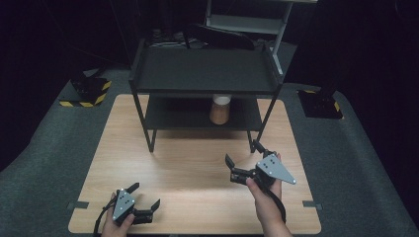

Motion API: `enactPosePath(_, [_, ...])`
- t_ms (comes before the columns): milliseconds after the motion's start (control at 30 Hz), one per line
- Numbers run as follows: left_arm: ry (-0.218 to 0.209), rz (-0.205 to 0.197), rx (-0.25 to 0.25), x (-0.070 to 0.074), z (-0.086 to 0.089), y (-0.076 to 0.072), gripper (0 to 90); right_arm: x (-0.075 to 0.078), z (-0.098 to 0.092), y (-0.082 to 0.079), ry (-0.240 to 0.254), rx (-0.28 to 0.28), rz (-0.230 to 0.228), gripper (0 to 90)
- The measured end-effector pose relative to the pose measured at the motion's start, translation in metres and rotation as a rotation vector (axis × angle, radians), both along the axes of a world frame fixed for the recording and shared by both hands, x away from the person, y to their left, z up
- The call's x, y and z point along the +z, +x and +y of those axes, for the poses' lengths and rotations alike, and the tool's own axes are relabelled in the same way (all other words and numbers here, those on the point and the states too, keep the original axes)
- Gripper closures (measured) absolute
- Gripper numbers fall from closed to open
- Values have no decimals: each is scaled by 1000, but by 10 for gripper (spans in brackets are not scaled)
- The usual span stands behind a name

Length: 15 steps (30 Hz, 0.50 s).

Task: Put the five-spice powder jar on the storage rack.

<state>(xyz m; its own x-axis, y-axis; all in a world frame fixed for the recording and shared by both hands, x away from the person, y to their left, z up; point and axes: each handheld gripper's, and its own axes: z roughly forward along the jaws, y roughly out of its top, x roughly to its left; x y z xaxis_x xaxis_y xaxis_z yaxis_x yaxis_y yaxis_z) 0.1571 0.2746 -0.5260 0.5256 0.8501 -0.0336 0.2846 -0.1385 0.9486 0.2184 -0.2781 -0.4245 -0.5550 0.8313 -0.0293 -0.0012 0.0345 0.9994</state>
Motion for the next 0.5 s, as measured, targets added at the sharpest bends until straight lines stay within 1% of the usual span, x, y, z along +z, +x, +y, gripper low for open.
enactPosePath(67, [0, -1, 0, 0, 0, 0, 5, -7, -4, -6, -4, -4, 8, 3])
enactPosePath(267, [5, -6, 4, 0, -1, -1, 5, -29, -13, -22, -45, -28, 25, 3])
enactPosePath(467, [1, -5, 8, -1, -1, -1, 5, -52, -21, -33, -74, -70, 75, 3])
enactPosePath(500, [3, -7, 9, -1, -2, -1, 5, -60, -25, -35, -80, -81, 92, 3])
